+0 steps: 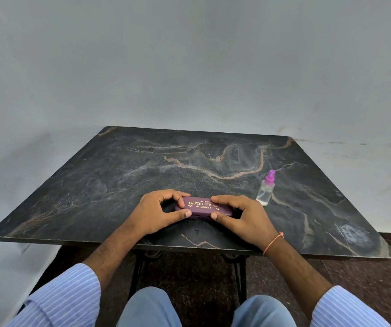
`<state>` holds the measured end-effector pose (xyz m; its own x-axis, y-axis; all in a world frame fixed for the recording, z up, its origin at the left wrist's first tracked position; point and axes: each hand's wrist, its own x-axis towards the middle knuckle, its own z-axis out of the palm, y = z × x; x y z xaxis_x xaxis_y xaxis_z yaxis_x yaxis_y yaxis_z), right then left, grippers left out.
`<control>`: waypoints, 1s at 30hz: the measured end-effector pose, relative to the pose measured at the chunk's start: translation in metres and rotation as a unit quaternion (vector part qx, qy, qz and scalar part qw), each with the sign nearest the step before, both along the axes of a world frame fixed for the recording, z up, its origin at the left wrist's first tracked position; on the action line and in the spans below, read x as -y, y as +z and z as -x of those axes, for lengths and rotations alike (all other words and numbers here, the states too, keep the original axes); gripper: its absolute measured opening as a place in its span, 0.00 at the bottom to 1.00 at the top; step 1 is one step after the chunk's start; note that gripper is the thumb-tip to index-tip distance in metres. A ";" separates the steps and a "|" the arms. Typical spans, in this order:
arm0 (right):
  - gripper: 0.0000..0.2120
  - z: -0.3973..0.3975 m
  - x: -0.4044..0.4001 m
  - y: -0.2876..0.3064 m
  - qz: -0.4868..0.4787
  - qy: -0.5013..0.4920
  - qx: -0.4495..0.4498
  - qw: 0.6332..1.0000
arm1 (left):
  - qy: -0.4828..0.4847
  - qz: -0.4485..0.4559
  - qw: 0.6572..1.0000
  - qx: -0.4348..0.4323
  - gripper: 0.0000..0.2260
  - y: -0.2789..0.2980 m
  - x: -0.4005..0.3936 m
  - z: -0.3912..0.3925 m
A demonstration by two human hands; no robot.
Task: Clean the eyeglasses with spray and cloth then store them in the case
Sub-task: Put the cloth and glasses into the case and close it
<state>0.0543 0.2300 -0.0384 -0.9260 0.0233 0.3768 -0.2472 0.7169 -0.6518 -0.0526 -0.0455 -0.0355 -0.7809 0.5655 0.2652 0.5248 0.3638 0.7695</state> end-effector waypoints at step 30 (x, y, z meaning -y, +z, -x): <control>0.27 0.000 0.009 -0.003 -0.173 0.003 -0.054 0.983 | -0.014 0.063 0.988 -0.137 0.26 0.001 -0.002 -0.011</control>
